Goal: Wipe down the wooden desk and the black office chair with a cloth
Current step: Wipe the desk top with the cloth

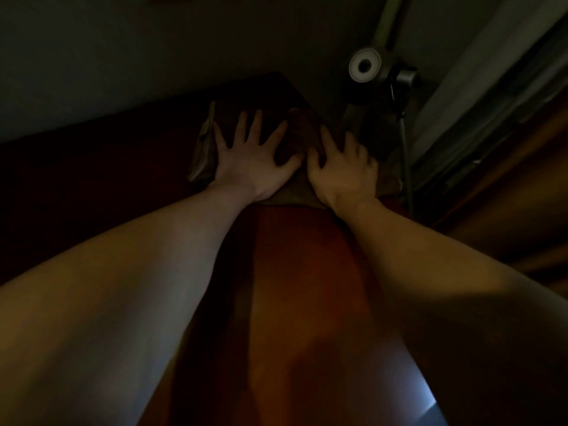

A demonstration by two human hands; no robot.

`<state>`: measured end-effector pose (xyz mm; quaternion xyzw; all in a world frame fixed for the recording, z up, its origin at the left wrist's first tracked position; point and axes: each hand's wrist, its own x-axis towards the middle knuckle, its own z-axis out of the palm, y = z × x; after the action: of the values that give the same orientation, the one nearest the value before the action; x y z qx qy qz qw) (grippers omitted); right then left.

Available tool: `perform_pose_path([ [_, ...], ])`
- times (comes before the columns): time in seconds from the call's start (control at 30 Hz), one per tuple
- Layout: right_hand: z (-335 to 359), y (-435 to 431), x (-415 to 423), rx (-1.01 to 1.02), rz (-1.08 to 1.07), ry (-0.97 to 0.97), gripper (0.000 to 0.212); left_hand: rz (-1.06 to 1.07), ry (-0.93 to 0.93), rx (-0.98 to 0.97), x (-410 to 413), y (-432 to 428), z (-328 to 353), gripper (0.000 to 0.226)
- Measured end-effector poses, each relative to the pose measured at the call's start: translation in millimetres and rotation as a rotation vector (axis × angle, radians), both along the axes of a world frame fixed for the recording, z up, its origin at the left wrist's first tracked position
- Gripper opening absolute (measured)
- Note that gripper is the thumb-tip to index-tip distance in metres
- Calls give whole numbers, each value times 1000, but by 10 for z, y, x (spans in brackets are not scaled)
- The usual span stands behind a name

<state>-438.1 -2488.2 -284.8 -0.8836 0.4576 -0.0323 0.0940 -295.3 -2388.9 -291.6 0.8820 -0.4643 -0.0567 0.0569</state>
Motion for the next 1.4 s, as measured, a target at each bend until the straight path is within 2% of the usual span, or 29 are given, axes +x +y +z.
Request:
perform_pose_path([
  [0.3,-49,663,-730,-76,-107,12,65,-135,-9,-8,-663,536,-8,91],
  [0.67,-28,1393,-1671,-49,-245,-1,63,-280,-79,-44,-1502,1068,-88,93],
  [1.0,-88,1926,-2109,-30,-380,-33,65,-381,-71,-54,-1932,1494,-74,90],
  [1.4,-153,2605,-2141,198,-515,-416,54,-459,-50,-39,-2145,2208,-53,81],
])
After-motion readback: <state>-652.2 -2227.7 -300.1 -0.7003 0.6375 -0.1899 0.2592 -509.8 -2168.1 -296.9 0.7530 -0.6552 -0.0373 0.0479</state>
